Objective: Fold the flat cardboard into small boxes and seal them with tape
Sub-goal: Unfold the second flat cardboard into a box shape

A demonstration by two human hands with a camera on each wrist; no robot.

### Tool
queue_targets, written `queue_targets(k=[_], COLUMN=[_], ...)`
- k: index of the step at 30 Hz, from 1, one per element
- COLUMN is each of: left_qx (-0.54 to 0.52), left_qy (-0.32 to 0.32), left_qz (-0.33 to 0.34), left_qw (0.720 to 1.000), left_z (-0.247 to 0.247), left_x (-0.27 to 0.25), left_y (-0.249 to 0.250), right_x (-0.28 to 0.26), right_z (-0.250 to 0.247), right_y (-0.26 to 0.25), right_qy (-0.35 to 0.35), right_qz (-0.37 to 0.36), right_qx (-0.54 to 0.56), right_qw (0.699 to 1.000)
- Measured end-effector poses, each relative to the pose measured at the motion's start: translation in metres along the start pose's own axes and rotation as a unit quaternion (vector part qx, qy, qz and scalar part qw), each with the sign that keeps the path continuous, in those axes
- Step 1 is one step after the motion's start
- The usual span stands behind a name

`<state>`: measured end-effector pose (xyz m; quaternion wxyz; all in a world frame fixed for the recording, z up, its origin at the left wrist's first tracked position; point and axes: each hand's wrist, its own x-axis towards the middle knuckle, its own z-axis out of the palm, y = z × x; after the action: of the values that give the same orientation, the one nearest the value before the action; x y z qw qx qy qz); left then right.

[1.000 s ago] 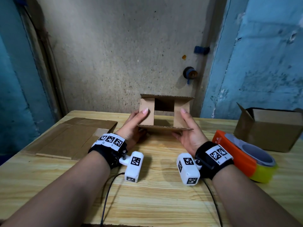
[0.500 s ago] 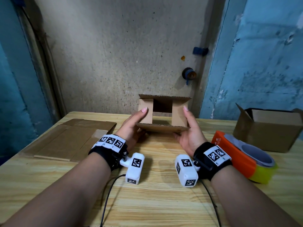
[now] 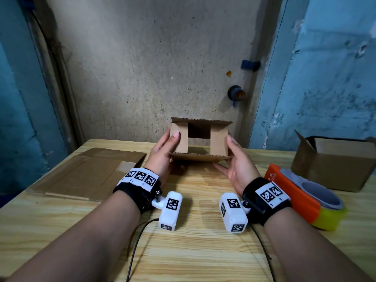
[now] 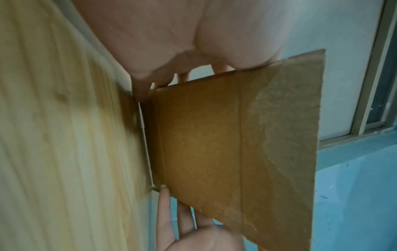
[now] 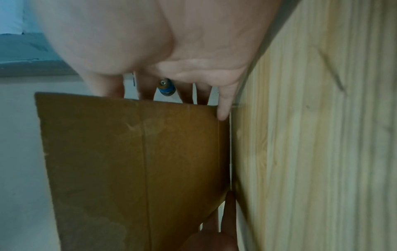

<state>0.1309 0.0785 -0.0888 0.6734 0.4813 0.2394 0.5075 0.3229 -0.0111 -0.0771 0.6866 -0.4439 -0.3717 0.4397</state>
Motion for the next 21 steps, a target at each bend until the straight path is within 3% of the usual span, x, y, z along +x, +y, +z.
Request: queue_targets(k=[10, 21], left_qx=[-0.031, -0.035], left_qy=[0.017, 0.017], left_qz=[-0.041, -0.047], left_qw=[0.999, 0.998], left_z=[-0.0013, -0.0078], left_x=[0.0033, 0.0091], left_y=[0.0045, 0.0028], right_x=[-0.0070, -0.0075], right_z=[0.0006, 0.0002], right_y=[-0.0012, -0.0005], right_qy=[-0.118, -0.133], right_qz=[0.021, 0.007], right_qx=[-0.002, -0.054], right_qw=[0.993, 0.990])
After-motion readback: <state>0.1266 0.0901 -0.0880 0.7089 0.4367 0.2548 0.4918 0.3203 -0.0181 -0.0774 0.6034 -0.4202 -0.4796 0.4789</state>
